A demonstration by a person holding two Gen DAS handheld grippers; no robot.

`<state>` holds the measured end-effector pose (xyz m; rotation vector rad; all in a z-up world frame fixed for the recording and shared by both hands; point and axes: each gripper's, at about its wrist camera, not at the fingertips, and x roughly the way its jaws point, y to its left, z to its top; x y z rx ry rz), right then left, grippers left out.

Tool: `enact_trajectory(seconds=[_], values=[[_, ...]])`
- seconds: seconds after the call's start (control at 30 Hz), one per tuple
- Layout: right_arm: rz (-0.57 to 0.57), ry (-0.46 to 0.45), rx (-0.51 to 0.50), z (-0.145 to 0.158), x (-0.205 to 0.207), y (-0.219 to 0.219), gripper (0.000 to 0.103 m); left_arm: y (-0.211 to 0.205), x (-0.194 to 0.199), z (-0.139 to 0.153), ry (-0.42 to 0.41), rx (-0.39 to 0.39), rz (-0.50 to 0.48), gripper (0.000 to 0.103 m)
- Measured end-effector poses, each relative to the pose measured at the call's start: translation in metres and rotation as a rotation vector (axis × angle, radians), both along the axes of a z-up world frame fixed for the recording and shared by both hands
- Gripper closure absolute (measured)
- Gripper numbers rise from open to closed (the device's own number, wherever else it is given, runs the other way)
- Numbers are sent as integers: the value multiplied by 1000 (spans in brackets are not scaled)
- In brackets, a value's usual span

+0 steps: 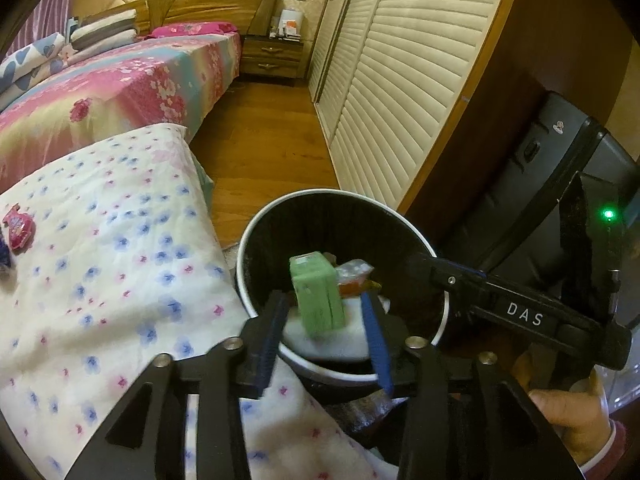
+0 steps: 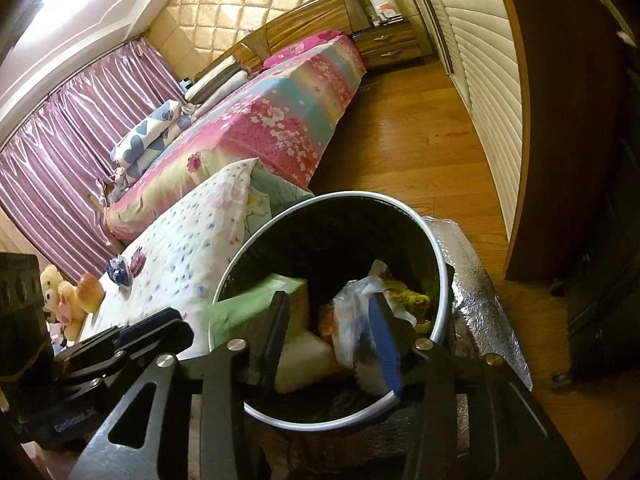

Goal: Collect trash
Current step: 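Open both tools to drop the carton and silver wrapper into the bin, then move both tools back over the blue bag and pink candy pack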

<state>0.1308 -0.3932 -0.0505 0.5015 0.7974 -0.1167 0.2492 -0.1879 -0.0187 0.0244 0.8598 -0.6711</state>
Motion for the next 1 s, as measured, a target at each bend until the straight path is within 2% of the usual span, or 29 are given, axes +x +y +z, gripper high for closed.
enact_trajectory(seconds=[0.17, 0.37, 0.43, 0.8, 1.0], values=[[-10, -9, 2, 4, -4, 4, 55, 22, -7, -2, 0, -21, 47, 54], [5, -29, -12, 10, -3, 17, 40, 51, -11, -10, 22, -31, 117, 49], [10, -35, -21, 12, -3, 22, 30, 62, -12, -12, 29, -33, 144, 46], [58, -68, -61, 23, 2, 55, 17, 110, -26, -12, 39, -47, 262, 41], [96, -72, -58, 23, 7, 74, 14, 142, -27, -12, 37, -45, 331, 35]])
